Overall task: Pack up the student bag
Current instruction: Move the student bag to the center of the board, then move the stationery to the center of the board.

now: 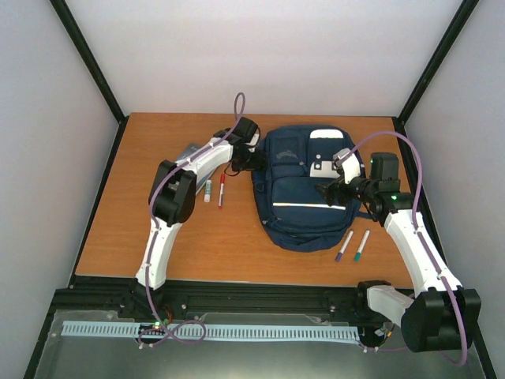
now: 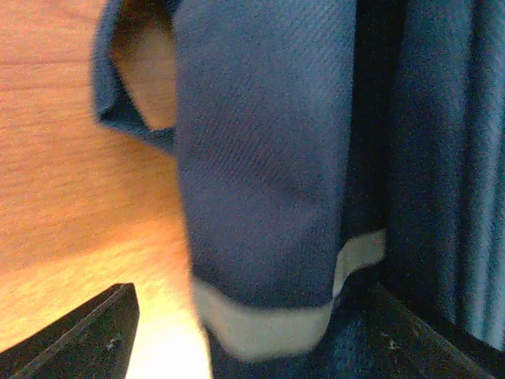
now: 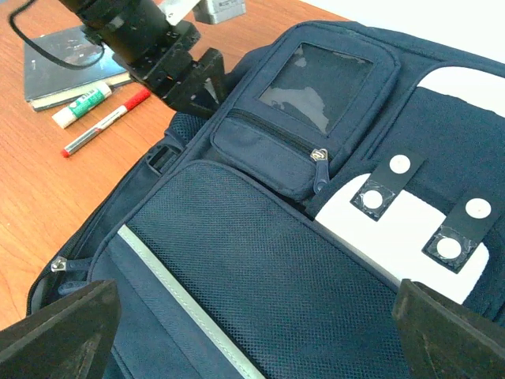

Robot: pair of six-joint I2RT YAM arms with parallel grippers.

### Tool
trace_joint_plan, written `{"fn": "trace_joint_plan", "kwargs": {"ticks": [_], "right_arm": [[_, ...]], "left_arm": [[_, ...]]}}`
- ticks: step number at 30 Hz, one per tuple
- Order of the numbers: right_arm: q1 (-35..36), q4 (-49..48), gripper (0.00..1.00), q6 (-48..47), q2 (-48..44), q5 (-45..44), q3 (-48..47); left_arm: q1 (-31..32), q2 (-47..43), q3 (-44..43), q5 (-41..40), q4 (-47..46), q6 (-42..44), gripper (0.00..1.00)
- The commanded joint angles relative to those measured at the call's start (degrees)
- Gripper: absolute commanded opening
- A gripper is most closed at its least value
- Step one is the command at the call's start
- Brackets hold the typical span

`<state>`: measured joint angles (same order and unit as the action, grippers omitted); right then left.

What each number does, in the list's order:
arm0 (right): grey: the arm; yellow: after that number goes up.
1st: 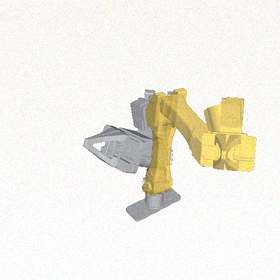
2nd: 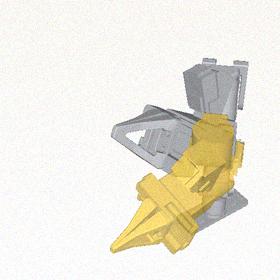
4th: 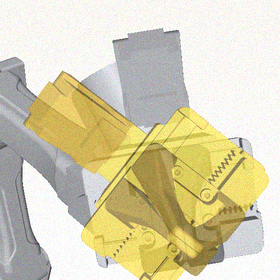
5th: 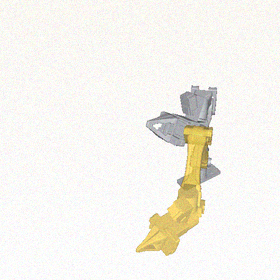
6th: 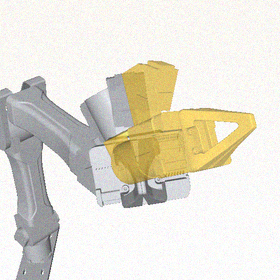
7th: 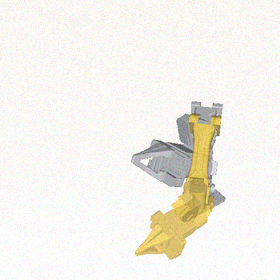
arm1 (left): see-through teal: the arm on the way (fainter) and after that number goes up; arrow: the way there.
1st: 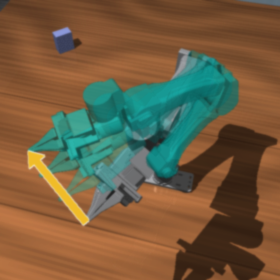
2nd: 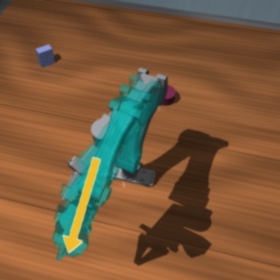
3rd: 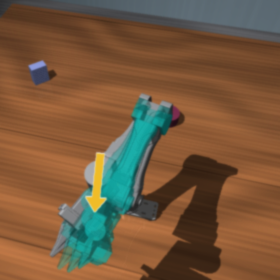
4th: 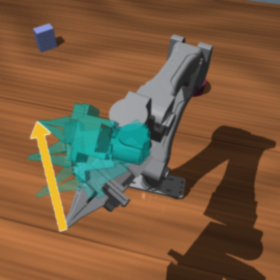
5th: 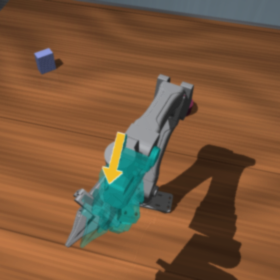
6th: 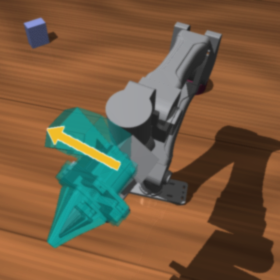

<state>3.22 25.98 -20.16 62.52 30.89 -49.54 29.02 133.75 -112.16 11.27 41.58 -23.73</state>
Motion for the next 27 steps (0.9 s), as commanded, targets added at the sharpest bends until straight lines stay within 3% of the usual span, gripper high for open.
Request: {"fn": "trace_joint_plan", "kwargs": {"ticks": [1, 11, 23, 27], "right_arm": [[-0.6, -0.1, 0.96, -0.7, -0.2, 1.6, 0.1], [-0.6, 0.5, 0.96, -0.9, 0.1, 3.5, -0.3], [-0.7, 0.8, 0.96, -1.1, -0.3, 3.6, -0.2], [-0.6, 0.8, 0.95, -1.1, -0.2, 3.6, -0.2]], "left_arm": [[0.7, -8.0, 0.3, -10.2, 7.7, 2.5, 0.82], [0.7, -19.0, 16.1, -32.4, 16.1, 2.3, 0.79], [0.5, -12.6, 12.2, -32.0, 21.0, -0.9, 0.88], [-0.3, -12.1, 13.0, -28.6, 20.4, -1.6, 0.91]]}}
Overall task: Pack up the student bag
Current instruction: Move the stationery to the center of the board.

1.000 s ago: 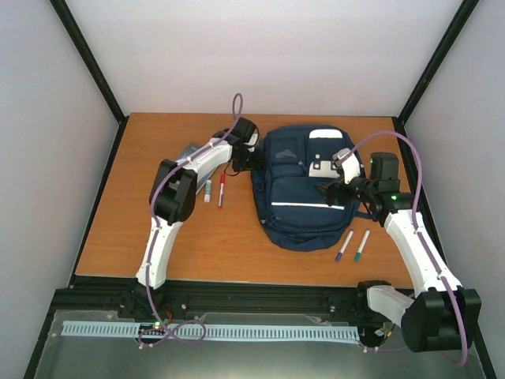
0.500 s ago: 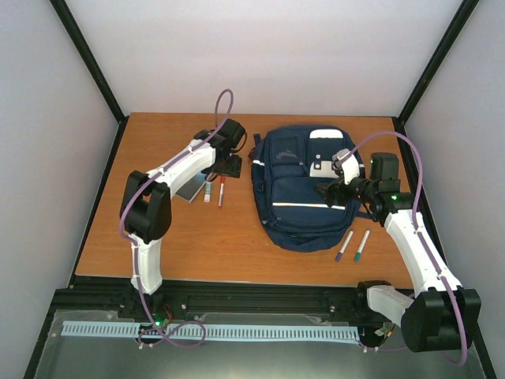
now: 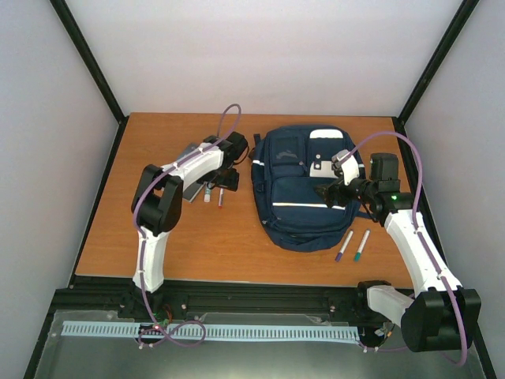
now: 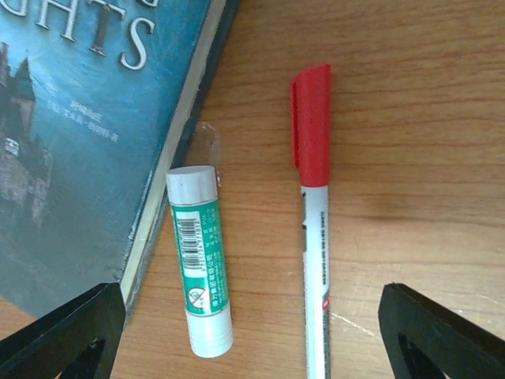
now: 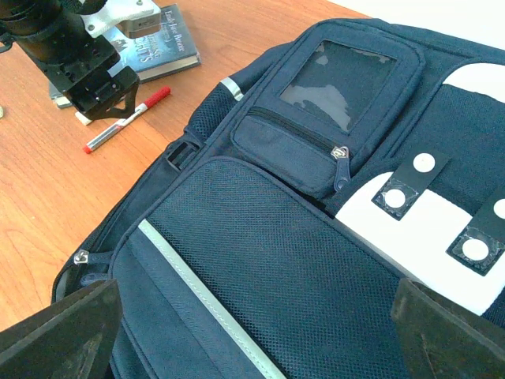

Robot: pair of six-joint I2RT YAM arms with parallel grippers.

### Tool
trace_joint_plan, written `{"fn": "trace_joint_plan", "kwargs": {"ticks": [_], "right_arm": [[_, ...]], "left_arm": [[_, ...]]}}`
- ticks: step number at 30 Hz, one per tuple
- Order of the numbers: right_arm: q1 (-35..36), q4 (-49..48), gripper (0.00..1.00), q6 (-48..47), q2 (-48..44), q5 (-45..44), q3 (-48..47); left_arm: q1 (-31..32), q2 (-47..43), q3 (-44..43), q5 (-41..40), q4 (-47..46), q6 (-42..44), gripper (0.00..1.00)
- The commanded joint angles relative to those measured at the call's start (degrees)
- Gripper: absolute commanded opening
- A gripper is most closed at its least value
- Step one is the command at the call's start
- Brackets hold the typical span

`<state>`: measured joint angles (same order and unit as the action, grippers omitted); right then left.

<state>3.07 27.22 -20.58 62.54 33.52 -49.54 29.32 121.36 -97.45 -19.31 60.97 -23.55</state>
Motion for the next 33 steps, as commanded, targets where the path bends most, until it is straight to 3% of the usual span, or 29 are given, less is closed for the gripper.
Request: {"fn": "trace_joint_plan", "kwargs": {"ticks": [1, 14, 33], "right_arm": [[-0.5, -0.4, 0.95, -0.8, -0.2, 1.1, -0.2], [-0.5, -0.3, 0.95, -0.9, 0.0, 1.2, -0.2], [-0.5, -0.1, 0.95, -1.1, 1.0, 1.3, -0.4]], "left_arm": [[-0.9, 0.4, -1.5, 3.2, 0.8, -1.9, 0.91], [-2.0, 4.7, -3.4, 4.4, 0.3, -3.7, 0.93], [-0.9, 1.9, 1.9, 18.2, -8.0, -3.3, 0.89]]}}
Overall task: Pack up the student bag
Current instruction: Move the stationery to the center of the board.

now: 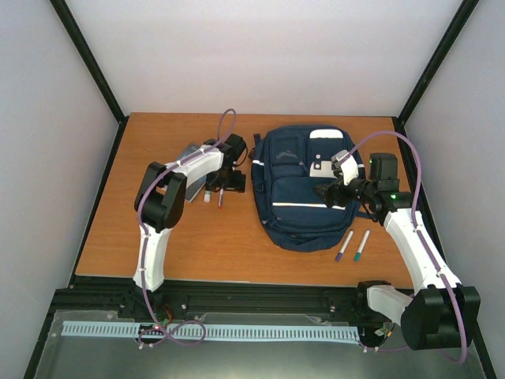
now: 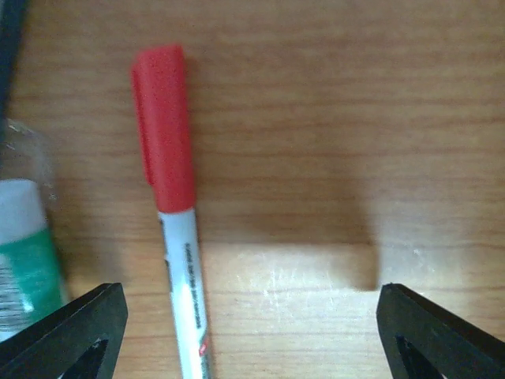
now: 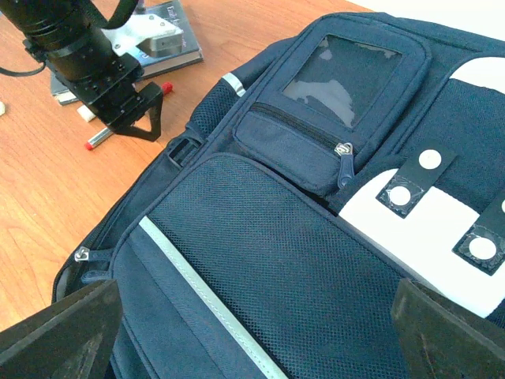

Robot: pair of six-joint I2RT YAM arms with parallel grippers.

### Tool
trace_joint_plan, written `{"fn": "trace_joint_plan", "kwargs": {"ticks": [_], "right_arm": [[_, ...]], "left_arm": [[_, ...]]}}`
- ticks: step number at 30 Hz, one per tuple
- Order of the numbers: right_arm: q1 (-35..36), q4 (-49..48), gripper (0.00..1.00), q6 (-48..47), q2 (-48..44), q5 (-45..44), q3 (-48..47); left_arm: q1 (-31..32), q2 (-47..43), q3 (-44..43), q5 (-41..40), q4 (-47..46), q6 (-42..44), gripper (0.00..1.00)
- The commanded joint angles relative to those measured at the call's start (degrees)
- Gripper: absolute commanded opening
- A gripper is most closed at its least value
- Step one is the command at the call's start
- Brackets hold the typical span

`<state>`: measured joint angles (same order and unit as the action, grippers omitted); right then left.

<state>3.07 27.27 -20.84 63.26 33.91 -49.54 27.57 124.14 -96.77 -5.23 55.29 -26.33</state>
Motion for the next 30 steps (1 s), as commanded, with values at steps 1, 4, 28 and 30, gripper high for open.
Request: {"fn": "trace_joint_plan", "kwargs": {"ticks": [1, 4, 28, 30], "right_arm": [[-0.5, -0.1, 0.95, -0.9, 0.4, 0.9, -0.4], [-0.5, -0.1, 0.95, -0.9, 0.5, 1.0, -0.3], [-0.6, 0.4, 0.95, -1.1, 0.4, 1.3, -0.5], [-0.6, 0.4, 0.95, -1.2, 0.4, 1.3, -0.5]], "left_arm": [[1.2, -1.7, 1.5, 4.2, -2.8, -0.3, 0.89], [1.7, -5.6, 3.3, 3.8, -5.1, 0.7, 0.89], [-0.9, -1.8, 4.4, -4.3, -3.5, -2.7, 0.97], [-0.8, -1.5, 4.5, -3.0, -4.2, -2.6, 0.96]]}}
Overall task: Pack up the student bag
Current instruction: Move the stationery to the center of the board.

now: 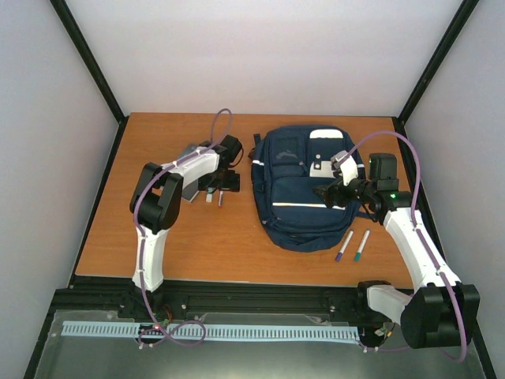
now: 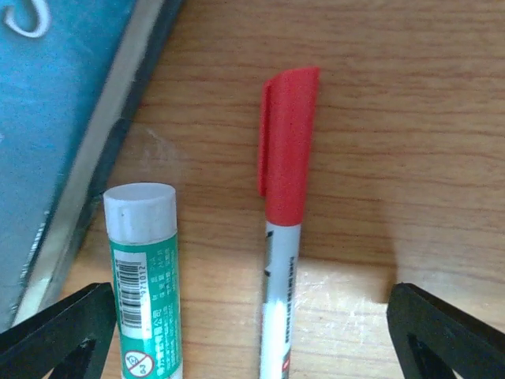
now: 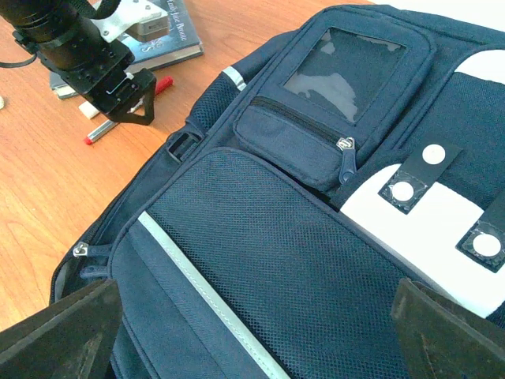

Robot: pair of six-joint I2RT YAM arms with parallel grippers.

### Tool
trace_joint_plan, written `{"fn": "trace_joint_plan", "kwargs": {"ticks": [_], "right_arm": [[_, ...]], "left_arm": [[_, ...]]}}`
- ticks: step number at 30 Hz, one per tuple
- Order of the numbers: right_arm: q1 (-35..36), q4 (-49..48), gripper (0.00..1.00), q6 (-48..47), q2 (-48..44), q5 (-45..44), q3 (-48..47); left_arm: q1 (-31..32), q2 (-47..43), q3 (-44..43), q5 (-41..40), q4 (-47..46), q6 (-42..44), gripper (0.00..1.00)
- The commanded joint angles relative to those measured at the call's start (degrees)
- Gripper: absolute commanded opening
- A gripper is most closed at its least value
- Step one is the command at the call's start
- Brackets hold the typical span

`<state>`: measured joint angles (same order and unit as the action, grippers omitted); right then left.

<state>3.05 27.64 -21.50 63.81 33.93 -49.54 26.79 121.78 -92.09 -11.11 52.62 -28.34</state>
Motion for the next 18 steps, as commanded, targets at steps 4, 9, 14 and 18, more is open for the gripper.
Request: {"fn": "trace_joint_plan", "kwargs": {"ticks": [4, 9, 14, 18], "right_arm": [[-0.6, 0.1, 0.95, -0.6, 0.1, 1.4, -0.5], [-0.6, 0.3, 0.95, -0.6, 0.4, 1.6, -0.6], [-0.6, 0.4, 0.95, -0.7, 0.6, 1.6, -0.6], [-0.6, 0.3, 0.95, -0.7, 0.6, 1.6, -0.6]], "left_arm": [[0.6, 0.3, 1.0, 7.2, -3.8, 0.0, 0.95], [2.6, 0.3, 0.8, 9.8, -4.8, 1.5, 0.95], [3.1, 0.5, 0.6, 10.9, -5.3, 1.9, 0.95], [3.1, 0.1, -0.7, 8.4, -3.2, 2.5, 0.95]]}}
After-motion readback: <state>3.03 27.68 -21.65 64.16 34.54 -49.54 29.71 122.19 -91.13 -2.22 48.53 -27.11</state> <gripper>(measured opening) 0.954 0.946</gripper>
